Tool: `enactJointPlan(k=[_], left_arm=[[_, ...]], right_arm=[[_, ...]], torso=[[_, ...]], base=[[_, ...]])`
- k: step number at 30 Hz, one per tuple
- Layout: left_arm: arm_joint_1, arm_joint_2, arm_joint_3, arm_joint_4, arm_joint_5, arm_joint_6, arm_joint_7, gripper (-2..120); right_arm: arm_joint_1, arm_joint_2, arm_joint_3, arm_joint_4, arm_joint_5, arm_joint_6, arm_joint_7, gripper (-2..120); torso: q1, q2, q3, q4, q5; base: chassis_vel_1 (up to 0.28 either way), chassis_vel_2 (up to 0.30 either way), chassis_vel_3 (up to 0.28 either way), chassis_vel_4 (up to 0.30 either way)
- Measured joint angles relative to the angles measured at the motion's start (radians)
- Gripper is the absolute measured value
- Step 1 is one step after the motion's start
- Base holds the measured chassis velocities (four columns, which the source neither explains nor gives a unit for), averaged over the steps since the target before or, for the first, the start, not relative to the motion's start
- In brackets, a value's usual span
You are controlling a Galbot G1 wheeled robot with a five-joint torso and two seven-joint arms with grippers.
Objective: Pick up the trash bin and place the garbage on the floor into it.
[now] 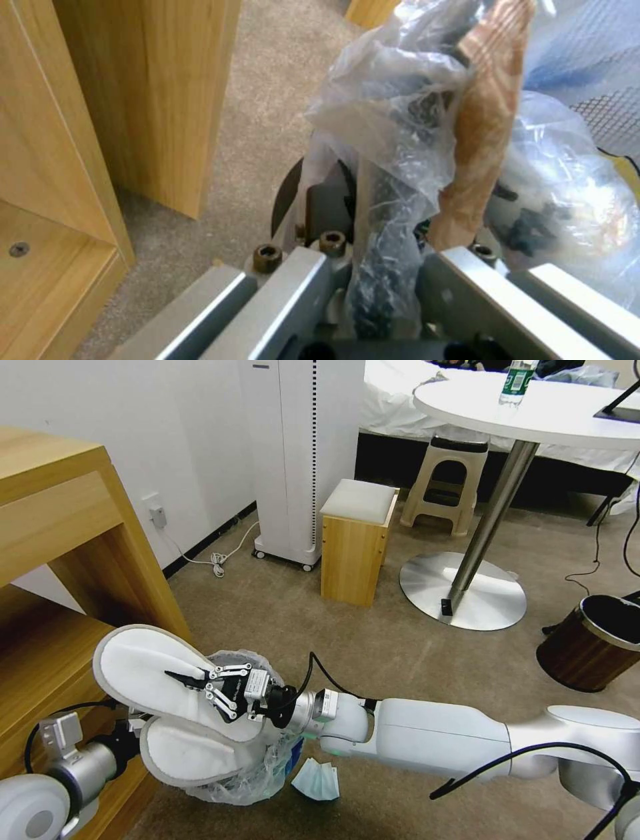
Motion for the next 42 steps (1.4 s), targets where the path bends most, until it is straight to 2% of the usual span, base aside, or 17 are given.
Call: enactJointPlan(k=[2,4,7,8,10,12,13,15,18,21,22,23,26,30,42], left_arm=[[0.0,-0.002,-0.003,-0.004,-0.003,0.0,0.0,0],[0.001,-0.004,-0.003,-0.006,-0.003,0.0,-0.001,0],[0.0,0.0,-0.014,-0.008,-0.018,0.0,-0.005,0],[0.0,0.0,-0.014,-0.008,-0.018,0.0,-0.005,0],[-0.002,0.001,-0.017,-0.008,-0.026,0.0,-0.01,0],[-0.003,0.001,-0.017,-0.009,-0.029,0.0,-0.011,0],[-0.004,0.001,-0.017,-0.009,-0.032,0.0,-0.013,0],[-0.005,0.0,-0.017,-0.009,-0.034,0.0,-0.013,0],[-0.005,-0.001,-0.019,-0.009,-0.036,0.0,-0.014,0],[-0.006,-0.001,-0.022,-0.009,-0.037,-0.001,-0.014,0],[-0.006,0.0,-0.023,-0.009,-0.038,-0.001,-0.015,0],[-0.006,0.0,-0.023,-0.009,-0.038,-0.001,-0.015,0],[-0.005,0.001,-0.024,-0.004,-0.038,-0.001,-0.014,0],[-0.006,0.002,-0.023,0.002,-0.037,-0.001,-0.014,0],[0.007,0.004,-0.027,0.022,-0.018,-0.001,-0.012,0]], right_arm=[[-0.003,-0.007,0.0,0.001,-0.005,-0.001,0.0,11],[-0.004,-0.007,0.0,-0.002,-0.009,-0.001,0.0,14],[-0.004,-0.022,0.008,0.0,-0.015,-0.002,-0.002,30],[-0.004,-0.022,0.008,0.0,-0.015,-0.002,-0.002,30],[-0.005,-0.026,0.012,0.001,-0.015,-0.002,-0.004,39],[-0.005,-0.026,0.013,0.001,-0.015,-0.002,-0.004,41],[-0.006,-0.027,0.014,0.001,-0.016,-0.002,-0.005,49],[-0.008,-0.027,0.015,0.0,-0.019,-0.002,-0.006,52],[-0.01,-0.027,0.018,-0.005,-0.023,0.001,-0.009,71],[-0.01,-0.028,0.02,-0.008,-0.026,0.002,-0.012,78],[-0.011,-0.031,0.025,-0.012,-0.029,0.007,-0.015,86],[-0.011,-0.031,0.025,-0.012,-0.029,0.007,-0.015,86],[-0.013,-0.052,0.038,-0.008,-0.027,0.007,-0.015,97],[-0.014,-0.063,0.054,-0.002,-0.025,0.001,-0.009,100],[-0.008,-0.098,0.192,0.022,-0.003,-0.038,0.065,100]], torso=[[0.0,0.0,0.0,-0.0002,0.0],[0.0,0.0,0.0,-0.0001,0.0],[0.0,0.0,0.0,-0.0002,0.0],[0.0,0.0,0.0,-0.0002,0.0],[0.0,0.0,0.0,-0.0001,0.0],[0.0,0.0,0.0,-0.0001,0.0],[0.0,0.0,0.0,-0.0001,0.0],[0.0,0.0,0.0,-0.0001,0.0],[0.0,0.0,0.0,-0.0001,0.0],[0.0,0.0,0.0,-0.0001,0.0],[0.0,0.0,0.0,0.0,0.0],[0.0,0.0,0.0,0.0,0.0],[0.0,0.0,0.0,-0.0001,-0.0001],[0.0,0.0,0.0,-0.0002,-0.0001],[0.0,0.0,0.0,0.0,-0.0001]], base=[[0.0,0.0,0.0,0.0],[0.0,0.0,0.0,0.0],[0.0,0.0,0.0,0.0],[0.0,0.0,0.0,0.0],[0.0,0.0,0.0,0.0],[0.0,0.0,0.0,0.0],[0.0,0.0,0.0,0.0],[0.0,0.0,0.0,0.0],[0.0,0.0,0.0,0.0],[0.0,0.0,0.0,0.0],[0.0,0.0,0.0,0.0],[0.0,0.0,0.0,0.0],[0.0,0.0,0.0,0.0],[0.0,0.0,0.0,0.0],[0.0,0.0,0.0,0.0]])
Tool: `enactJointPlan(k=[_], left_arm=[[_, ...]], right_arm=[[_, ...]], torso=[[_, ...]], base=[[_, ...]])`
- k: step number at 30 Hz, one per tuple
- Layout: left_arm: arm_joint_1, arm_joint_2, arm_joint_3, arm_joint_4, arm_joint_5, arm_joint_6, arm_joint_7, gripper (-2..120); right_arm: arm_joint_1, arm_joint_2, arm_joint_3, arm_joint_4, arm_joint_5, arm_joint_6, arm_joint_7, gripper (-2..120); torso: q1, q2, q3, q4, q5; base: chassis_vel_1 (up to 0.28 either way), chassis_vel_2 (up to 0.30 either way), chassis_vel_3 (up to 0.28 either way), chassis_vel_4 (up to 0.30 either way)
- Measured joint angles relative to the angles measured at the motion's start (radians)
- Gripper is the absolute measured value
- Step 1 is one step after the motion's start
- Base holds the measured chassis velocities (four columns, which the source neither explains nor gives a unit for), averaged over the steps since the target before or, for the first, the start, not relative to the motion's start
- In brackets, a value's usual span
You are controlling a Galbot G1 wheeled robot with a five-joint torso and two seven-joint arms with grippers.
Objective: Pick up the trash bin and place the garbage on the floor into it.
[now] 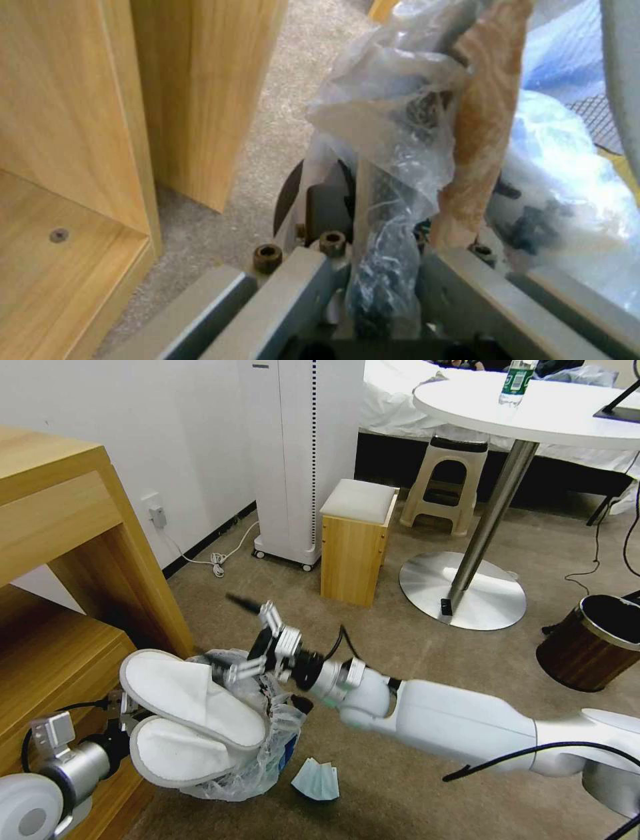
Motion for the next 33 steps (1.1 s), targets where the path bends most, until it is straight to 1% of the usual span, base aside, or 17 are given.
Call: enactJointPlan(k=[3,5,7,8,9,11,12,15,20,22,24,25,26,30,31,32,33], left_arm=[[0.018,0.008,-0.019,-0.005,-0.001,0.0,0.0,0],[0.022,0.01,-0.024,-0.005,-0.002,0.0,0.0,0],[0.04,0.018,-0.05,-0.009,-0.008,0.001,0.0,0],[0.04,0.018,-0.05,-0.009,-0.008,0.001,0.0,0],[0.042,0.023,-0.056,-0.013,-0.011,0.001,0.0,0],[0.042,0.032,-0.06,-0.016,-0.016,0.001,-0.001,0],[0.042,0.032,-0.06,-0.016,-0.016,0.001,-0.001,0],[0.059,0.027,-0.078,-0.027,-0.016,0.001,0.0,0],[0.076,0.014,-0.097,-0.044,-0.017,0.001,0.004,0],[0.089,0.003,-0.111,-0.061,-0.017,0.001,0.005,0],[0.09,0.001,-0.112,-0.063,-0.017,0.001,0.005,0],[0.092,-0.004,-0.117,-0.069,-0.017,0.001,0.005,0],[0.092,-0.004,-0.117,-0.069,-0.017,0.001,0.005,0],[0.095,-0.013,-0.122,-0.079,-0.018,0.001,0.005,0],[0.095,-0.013,-0.122,-0.079,-0.018,0.001,0.005,0],[0.097,-0.015,-0.125,-0.083,-0.018,0.001,0.005,0],[0.099,-0.016,-0.128,-0.088,-0.018,0.001,0.005,0]], right_arm=[[0.0,-0.037,0.049,0.006,0.006,-0.009,0.01,100],[0.0,-0.043,0.055,0.007,0.006,-0.01,0.01,100],[-0.014,-0.085,0.099,0.01,0.009,-0.018,0.014,100],[-0.014,-0.085,0.099,0.01,0.009,-0.018,0.014,100],[-0.035,-0.108,0.127,0.01,0.009,-0.022,0.017,100],[-0.125,-0.164,0.219,0.0,0.004,-0.043,0.043,100],[-0.125,-0.164,0.219,0.0,0.004,-0.043,0.043,100],[-0.217,-0.212,0.292,-0.029,-0.019,-0.043,0.049,100],[-0.276,-0.254,0.339,-0.05,-0.022,-0.032,0.04,100],[-0.321,-0.305,0.379,-0.079,-0.002,-0.01,-0.005,100],[-0.327,-0.312,0.384,-0.083,0.003,-0.008,-0.012,100],[-0.356,-0.336,0.412,-0.106,0.02,0.008,-0.054,100],[-0.356,-0.336,0.412,-0.106,0.02,0.008,-0.054,100],[-0.437,-0.372,0.476,-0.152,0.052,0.049,-0.171,100],[-0.437,-0.372,0.476,-0.152,0.052,0.049,-0.171,100],[-0.459,-0.38,0.489,-0.17,0.058,0.063,-0.201,100],[-0.479,-0.384,0.501,-0.191,0.059,0.079,-0.227,100]], torso=[[0.0,0.0,0.0,-0.0001,0.0],[0.0,0.0,0.0,-0.0001,0.0001],[0.0,0.0,0.0,0.0,0.0001],[0.0,0.0,0.0,0.0,0.0001],[0.0,0.0,0.0,0.0005,0.0001],[0.0,0.0,0.0,-0.0004,0.0001],[0.0,0.0,0.0,-0.0004,0.0001],[0.0,0.0,0.0,-0.0002,0.0003],[0.0,0.0,0.0,-0.0002,0.0005],[0.0,0.0,0.0,0.0,0.0003],[0.0,0.0,0.0,0.0,0.0004],[0.0,0.0,0.0,-0.0001,0.0001],[0.0,0.0,0.0,-0.0001,0.0001],[0.0,0.0,0.0,0.0001,0.0001],[0.0,0.0,0.0,0.0001,0.0001],[0.0,0.0,0.0,-0.0001,-0.0002],[0.0,0.0,0.0,-0.0002,0.0006]], base=[[0.0,0.0,0.0,0.0],[0.0,0.0,0.0,0.0],[0.0,0.0,0.0,0.0],[0.0,0.0,0.0,0.0],[0.0,0.0,0.0,0.0],[0.0,0.0,0.0,0.0],[0.0,0.0,0.0,0.0],[0.0,0.0,0.0,0.0],[0.0,0.0,0.0,0.0],[0.0,0.0,0.0,0.0],[0.0,0.0,0.0,0.0],[0.0,0.0,0.0,0.0],[0.0,0.0,0.0,0.0],[0.0,0.0,0.0,0.0],[0.0,0.0,0.0,0.0],[0.0,0.0,0.0,0.0],[0.0,0.0,0.0,0.0]])
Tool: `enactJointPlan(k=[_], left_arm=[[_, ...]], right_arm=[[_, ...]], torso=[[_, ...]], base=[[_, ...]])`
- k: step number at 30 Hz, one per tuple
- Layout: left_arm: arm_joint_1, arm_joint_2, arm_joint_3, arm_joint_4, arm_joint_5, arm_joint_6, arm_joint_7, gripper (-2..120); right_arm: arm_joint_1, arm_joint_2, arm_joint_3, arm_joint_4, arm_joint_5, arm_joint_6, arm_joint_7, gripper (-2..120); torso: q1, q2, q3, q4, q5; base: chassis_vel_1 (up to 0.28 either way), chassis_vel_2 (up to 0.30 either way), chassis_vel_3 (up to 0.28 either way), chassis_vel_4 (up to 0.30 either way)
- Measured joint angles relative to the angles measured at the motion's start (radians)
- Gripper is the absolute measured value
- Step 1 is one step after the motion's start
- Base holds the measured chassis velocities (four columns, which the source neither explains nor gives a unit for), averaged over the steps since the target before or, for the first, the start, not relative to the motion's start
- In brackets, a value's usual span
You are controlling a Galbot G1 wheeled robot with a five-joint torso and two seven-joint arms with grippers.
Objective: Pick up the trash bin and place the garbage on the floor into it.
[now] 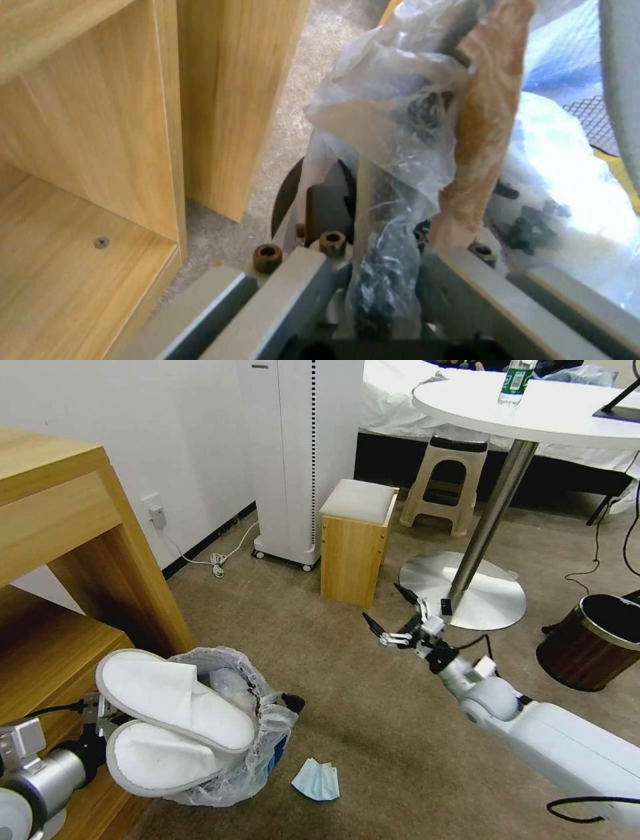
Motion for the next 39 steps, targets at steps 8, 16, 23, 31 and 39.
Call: enactJointPlan(k=[8,16,23,31,39], left_arm=[[0.015,-0.01,-0.008,-0.012,0.004,0.0,0.006,0],[0.024,-0.008,-0.014,-0.028,0.001,0.0,0.006,0],[0.034,-0.007,-0.021,-0.034,-0.002,0.0,0.006,0],[0.031,-0.001,-0.023,-0.034,-0.009,-0.001,0.006,0],[0.026,0.007,-0.016,-0.022,-0.011,-0.001,0.005,0]], right_arm=[[-0.143,-0.045,0.061,-0.044,0.011,0.016,-0.096,100],[-0.27,-0.036,0.096,-0.106,-0.006,0.016,-0.201,100],[-0.306,-0.017,0.076,-0.165,0.006,0.016,-0.278,100],[-0.327,0.014,0.044,-0.228,0.011,0.016,-0.318,100],[-0.348,0.039,0.013,-0.304,-0.009,0.017,-0.348,100]], torso=[[0.0,0.0,0.0,0.0001,-0.0007],[0.0,0.0,0.0,0.0002,-0.0004],[0.0,0.0,0.0,0.0,-0.0005],[0.0,0.0,0.0,0.0001,-0.0004],[0.0,0.0,0.0,0.0,-0.0006]], base=[[0.0,0.0,0.0,0.0],[0.0,0.0,0.0,0.0],[0.0,0.0,0.0,0.0],[0.0,0.0,0.0,0.0],[0.0,0.0,0.0,0.0]])
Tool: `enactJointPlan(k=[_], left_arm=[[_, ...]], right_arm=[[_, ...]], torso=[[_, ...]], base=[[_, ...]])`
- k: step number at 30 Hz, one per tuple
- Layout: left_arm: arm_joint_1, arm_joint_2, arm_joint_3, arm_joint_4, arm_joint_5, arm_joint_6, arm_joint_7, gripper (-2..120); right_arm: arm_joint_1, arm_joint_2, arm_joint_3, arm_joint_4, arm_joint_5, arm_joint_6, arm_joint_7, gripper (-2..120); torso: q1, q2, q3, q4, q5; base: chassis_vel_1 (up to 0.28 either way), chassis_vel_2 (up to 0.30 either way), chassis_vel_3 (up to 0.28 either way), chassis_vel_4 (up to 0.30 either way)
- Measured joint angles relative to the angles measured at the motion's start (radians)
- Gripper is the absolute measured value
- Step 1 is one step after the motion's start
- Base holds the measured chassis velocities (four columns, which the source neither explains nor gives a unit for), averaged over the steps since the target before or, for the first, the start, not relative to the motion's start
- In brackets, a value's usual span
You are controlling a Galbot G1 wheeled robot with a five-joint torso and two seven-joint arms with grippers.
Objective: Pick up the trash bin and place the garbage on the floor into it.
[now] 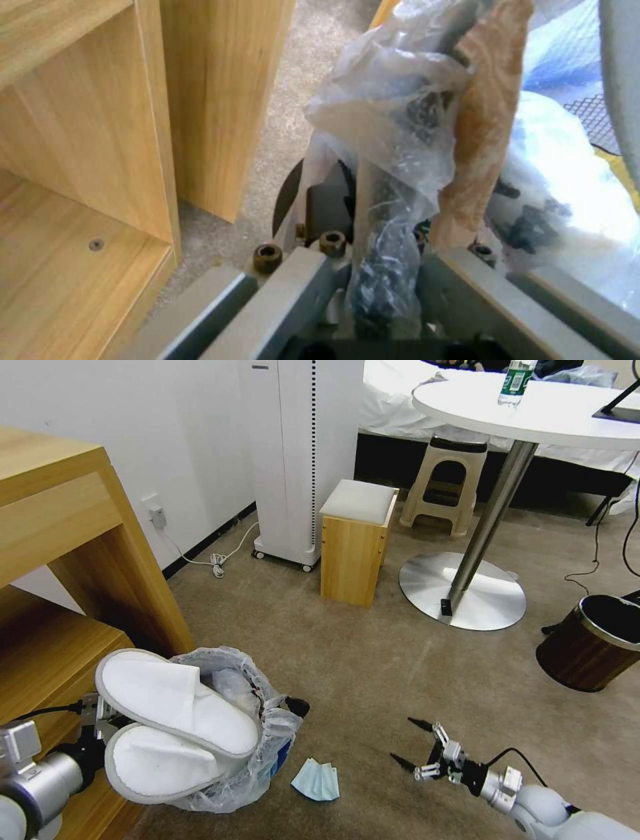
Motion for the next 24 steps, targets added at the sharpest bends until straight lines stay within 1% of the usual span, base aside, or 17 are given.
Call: enactJointPlan(k=[6,9,11,14,15,18,24], left_arm=[[-0.003,0.007,0.003,0.004,-0.006,0.0,-0.003,0],[-0.001,0.011,-0.001,0.004,-0.011,0.0,-0.004,0],[0.001,0.013,-0.003,0.003,-0.013,0.0,-0.004,0],[0.001,0.016,-0.005,0.001,-0.019,0.0,-0.007,0],[0.001,0.016,-0.005,0.001,-0.019,0.0,-0.007,0],[0.004,0.016,-0.005,-0.004,-0.021,0.0,-0.01,0],[0.005,0.022,-0.008,-0.006,-0.028,0.0,-0.014,0]], right_arm=[[0.003,0.03,-0.038,-0.038,0.009,0.0,-0.011,100],[0.012,0.044,-0.06,-0.06,0.011,0.0,-0.013,100],[0.021,0.051,-0.075,-0.07,0.016,0.0,-0.013,100],[0.044,0.083,-0.113,-0.101,0.032,0.0,-0.009,100],[0.044,0.083,-0.113,-0.101,0.032,0.0,-0.009,100],[0.058,0.118,-0.143,-0.124,0.042,0.0,-0.007,100],[0.083,0.155,-0.184,-0.155,0.052,0.0,-0.006,100]], torso=[[0.0,0.0,0.0,0.0002,0.0003],[0.0,0.0,0.0,-0.0001,-0.0003],[0.0,0.0,0.0,0.0,0.0001],[0.0,0.0,0.0,0.0003,-0.0001],[0.0,0.0,0.0,0.0003,-0.0001],[0.0,0.0,0.0,0.0,0.0001],[0.0,0.0,0.0,0.0002,0.0]], base=[[0.0,0.0,0.0,0.0],[0.0,0.0,0.0,0.0],[0.0,0.0,0.0,0.0],[0.0,0.0,0.0,0.0],[0.0,0.0,0.0,0.0],[0.0,0.0,0.0,0.0],[0.0,0.0,0.0,0.0]])
